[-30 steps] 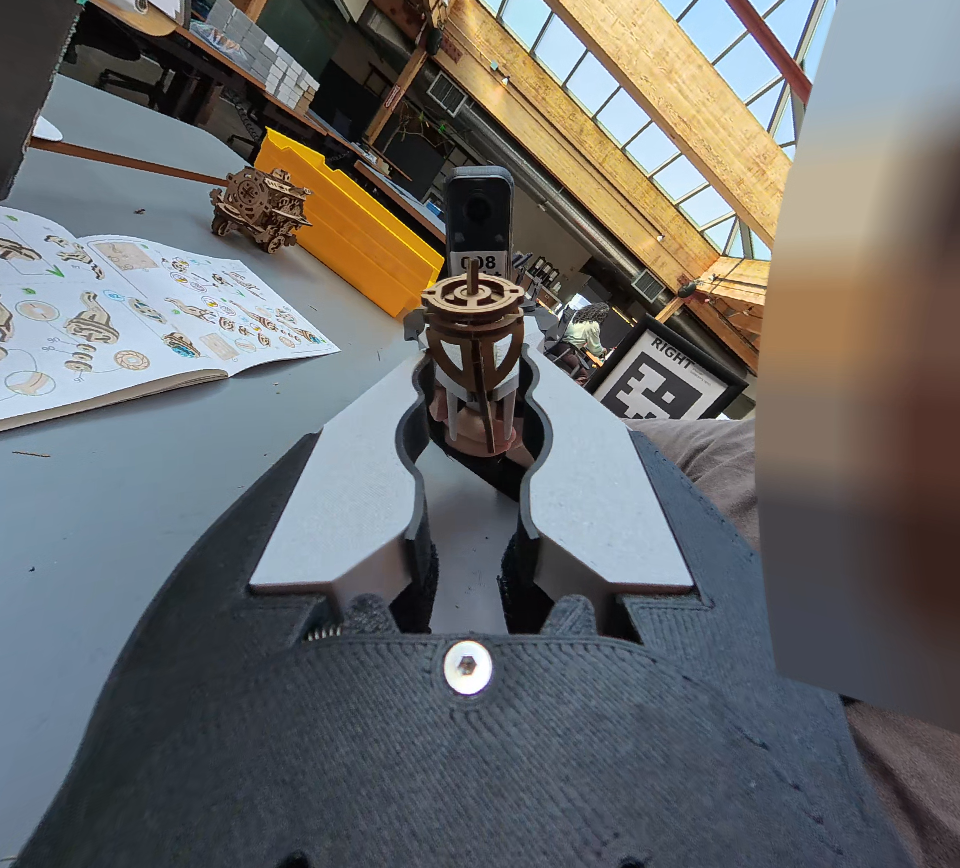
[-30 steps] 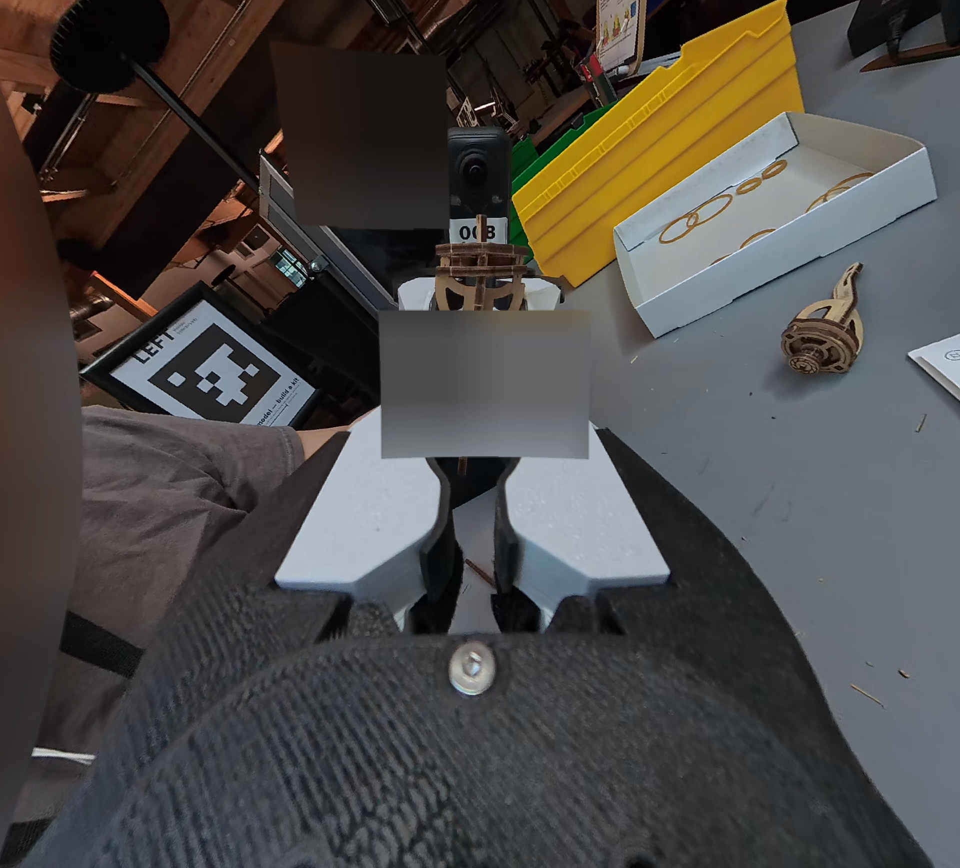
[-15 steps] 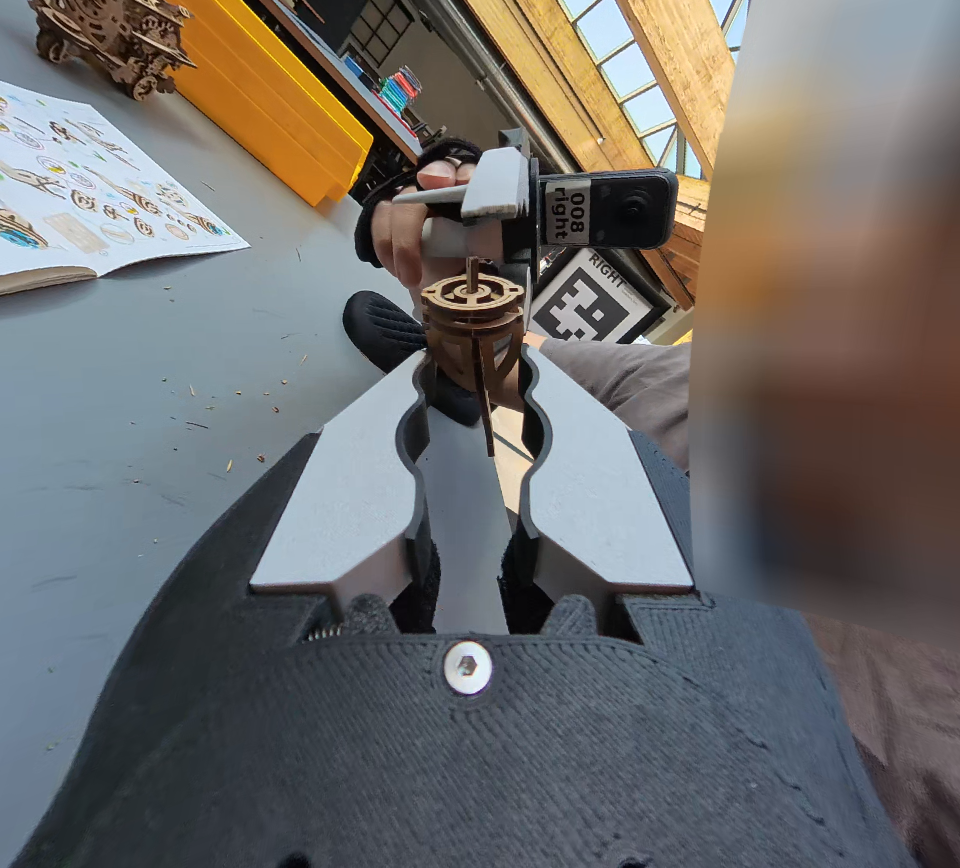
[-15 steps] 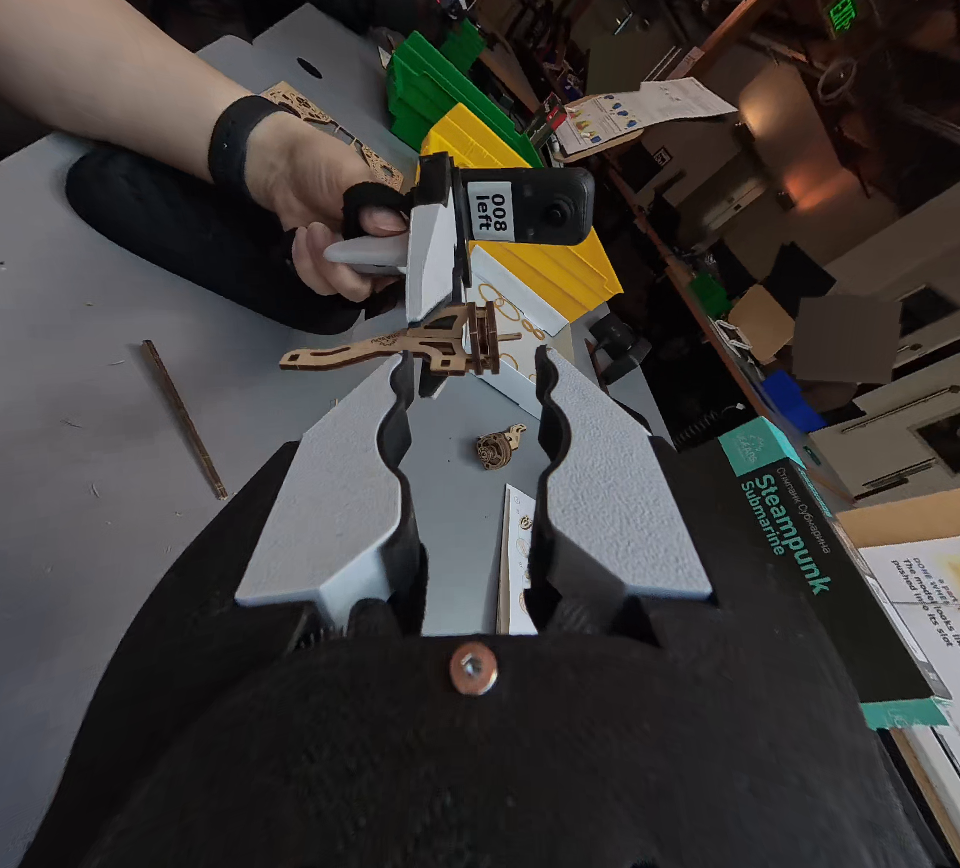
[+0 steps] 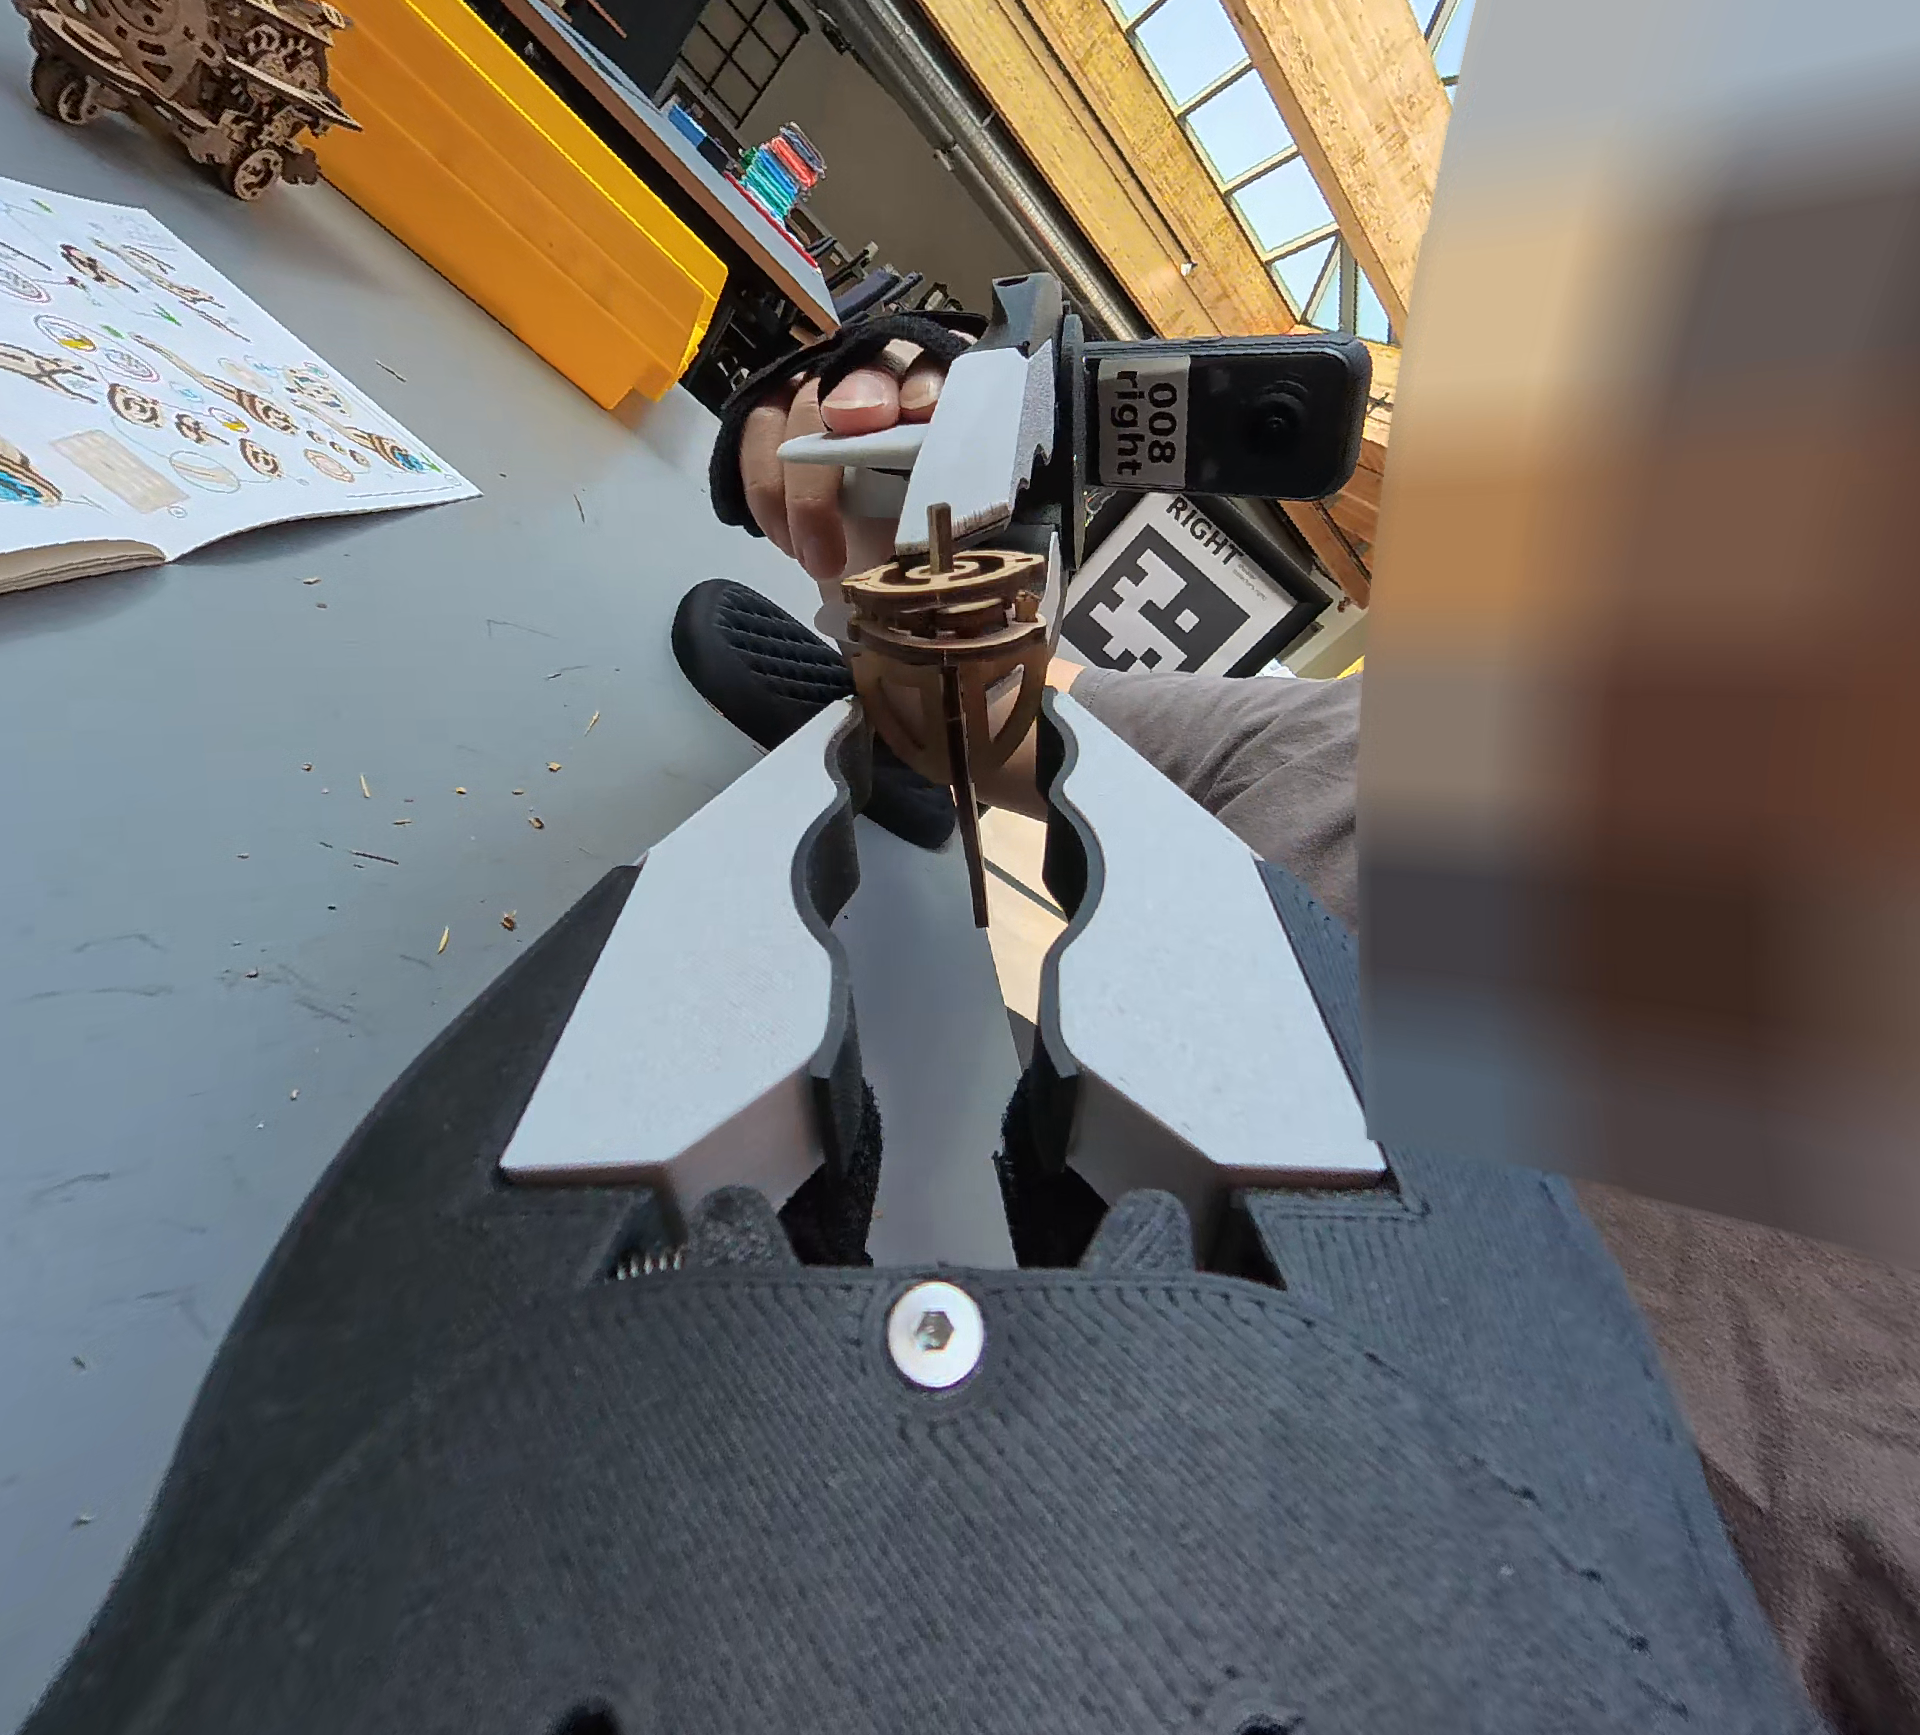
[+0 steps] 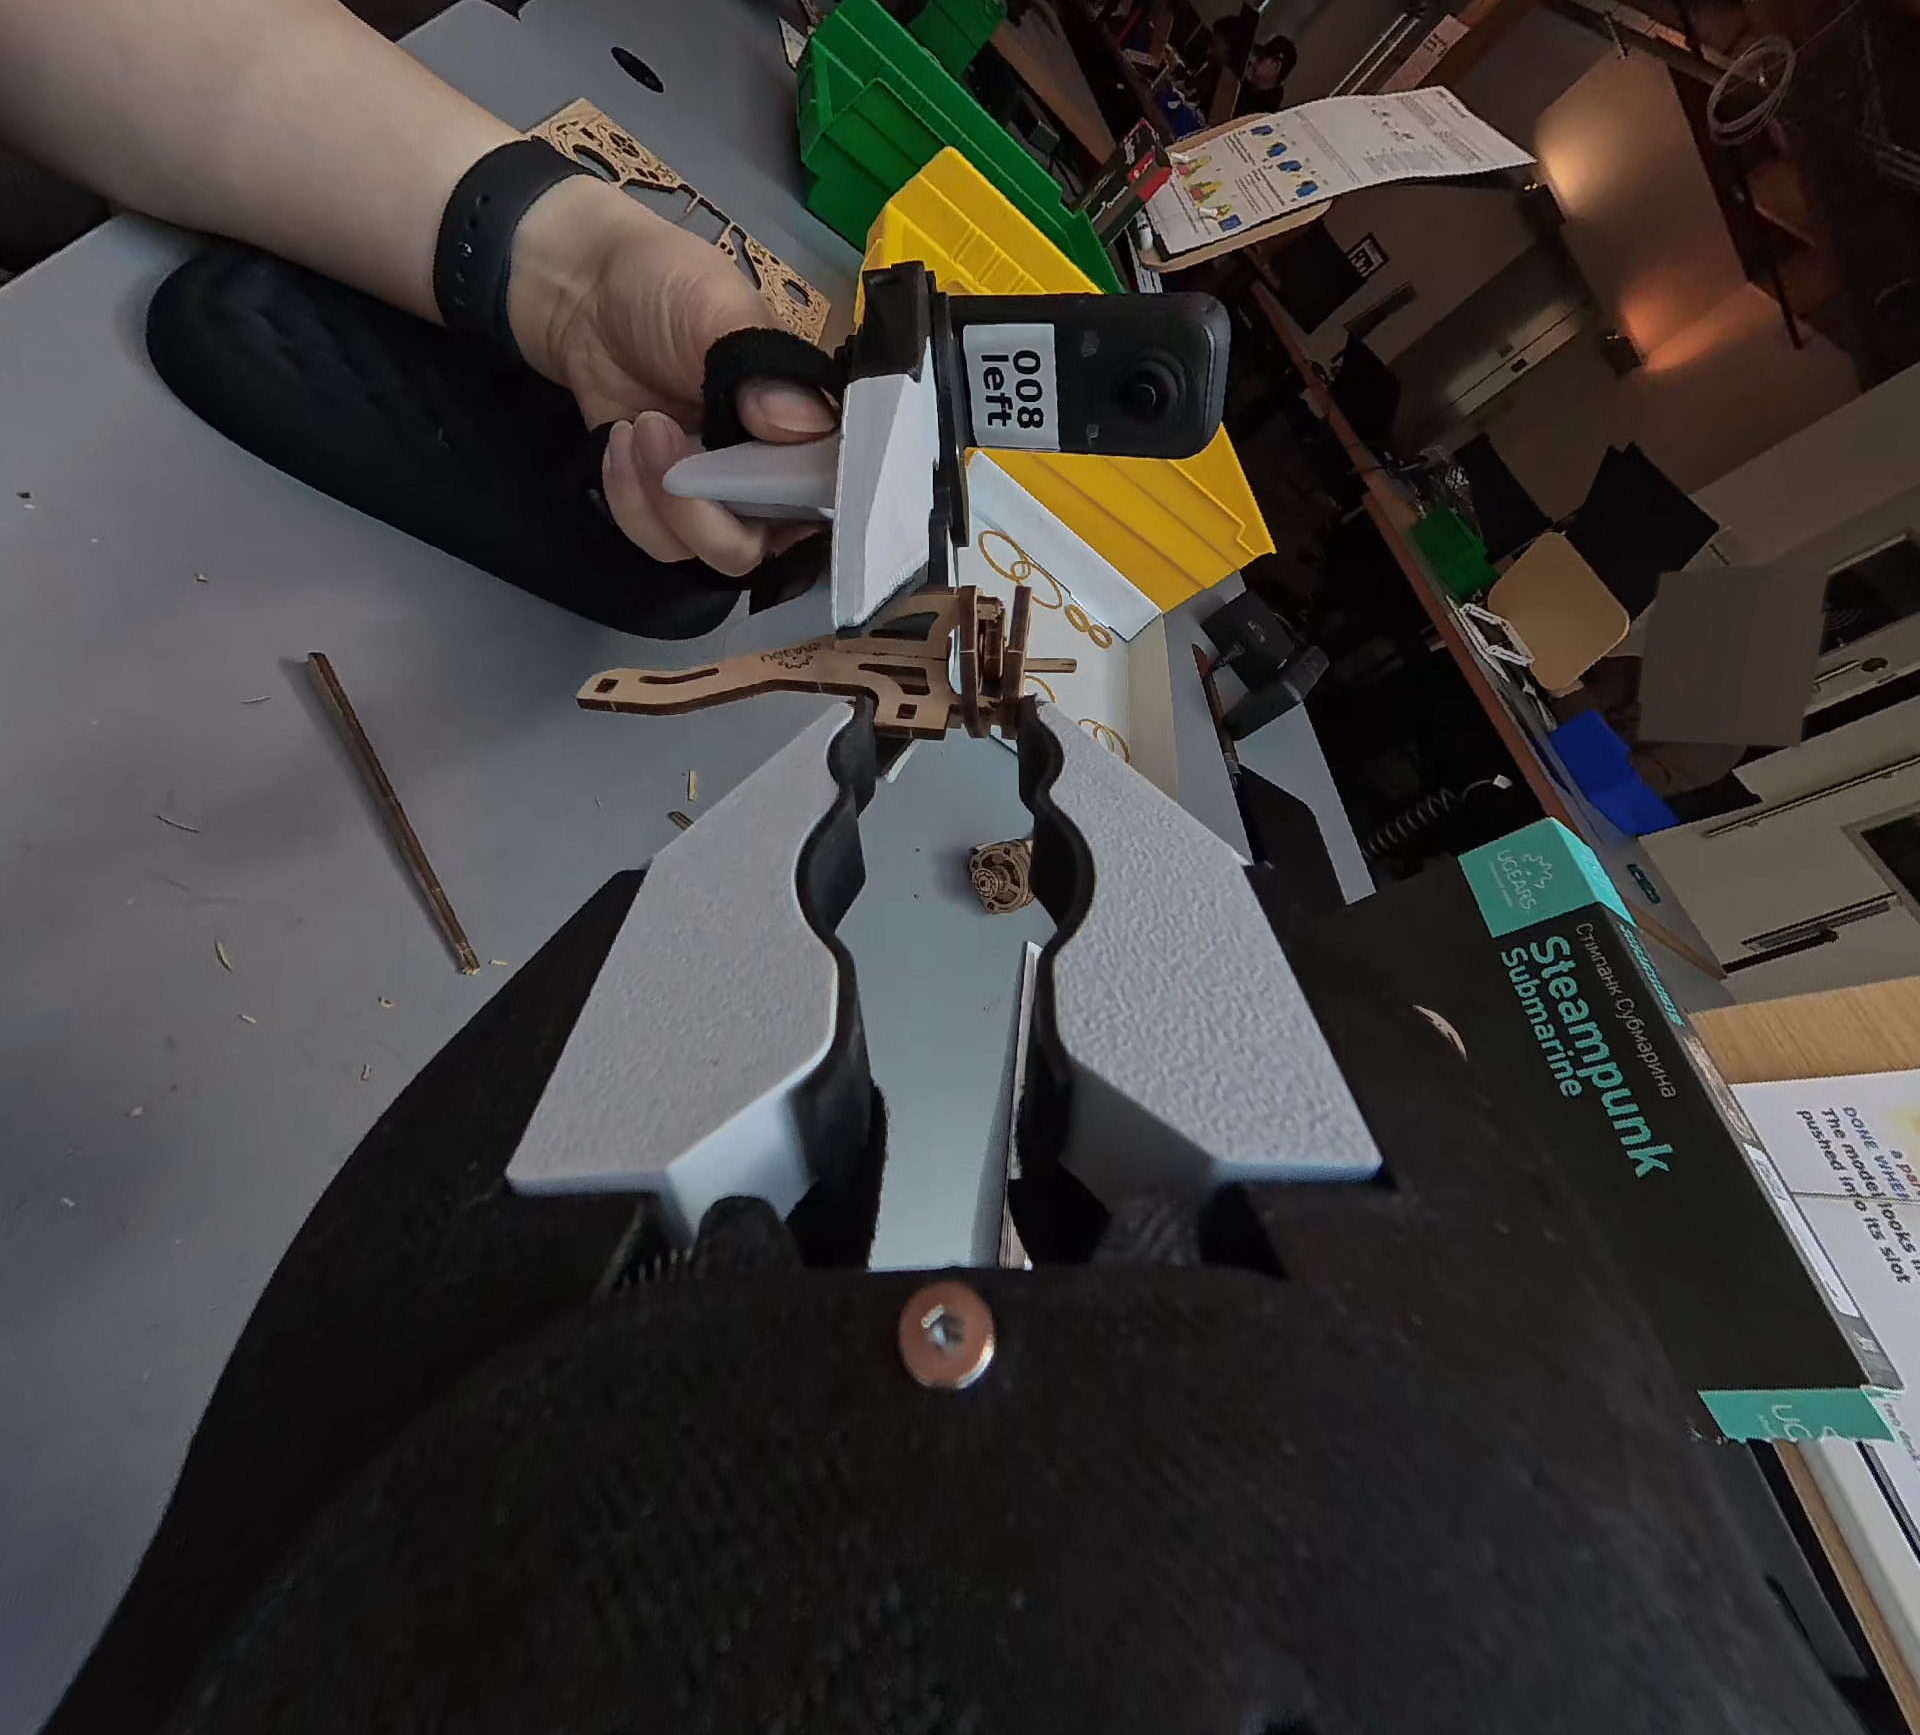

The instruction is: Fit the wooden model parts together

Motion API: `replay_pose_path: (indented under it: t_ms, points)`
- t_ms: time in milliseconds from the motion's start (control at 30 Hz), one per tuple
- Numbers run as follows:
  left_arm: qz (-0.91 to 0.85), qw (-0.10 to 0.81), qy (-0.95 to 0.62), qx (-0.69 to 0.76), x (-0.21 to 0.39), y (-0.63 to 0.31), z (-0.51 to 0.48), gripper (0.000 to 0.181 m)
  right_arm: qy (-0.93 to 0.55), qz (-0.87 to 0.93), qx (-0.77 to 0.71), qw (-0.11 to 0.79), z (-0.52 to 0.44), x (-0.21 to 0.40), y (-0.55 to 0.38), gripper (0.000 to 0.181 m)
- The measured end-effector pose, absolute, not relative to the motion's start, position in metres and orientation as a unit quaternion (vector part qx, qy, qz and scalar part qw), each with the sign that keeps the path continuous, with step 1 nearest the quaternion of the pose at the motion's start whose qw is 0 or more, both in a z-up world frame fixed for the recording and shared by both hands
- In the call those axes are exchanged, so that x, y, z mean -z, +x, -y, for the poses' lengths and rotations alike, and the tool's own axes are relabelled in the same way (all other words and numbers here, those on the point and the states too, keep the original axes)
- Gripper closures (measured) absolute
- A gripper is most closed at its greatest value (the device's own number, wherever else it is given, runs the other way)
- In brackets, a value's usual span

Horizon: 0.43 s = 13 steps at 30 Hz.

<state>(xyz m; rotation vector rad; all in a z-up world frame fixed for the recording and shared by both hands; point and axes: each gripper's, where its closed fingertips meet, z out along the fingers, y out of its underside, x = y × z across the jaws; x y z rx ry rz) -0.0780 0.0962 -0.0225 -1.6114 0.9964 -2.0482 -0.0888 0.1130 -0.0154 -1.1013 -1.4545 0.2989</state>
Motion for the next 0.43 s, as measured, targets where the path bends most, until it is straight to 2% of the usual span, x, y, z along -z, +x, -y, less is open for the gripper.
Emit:
replay_pose_path:
  t_ms: [433]
  points:
    - [-0.328,0.151,-0.577,0.733,0.0259,-0.0763,-0.0981,0.152,-0.481,0.628,-0.139,0.596,-0.1153,0.0199,-0.0879,0.156]
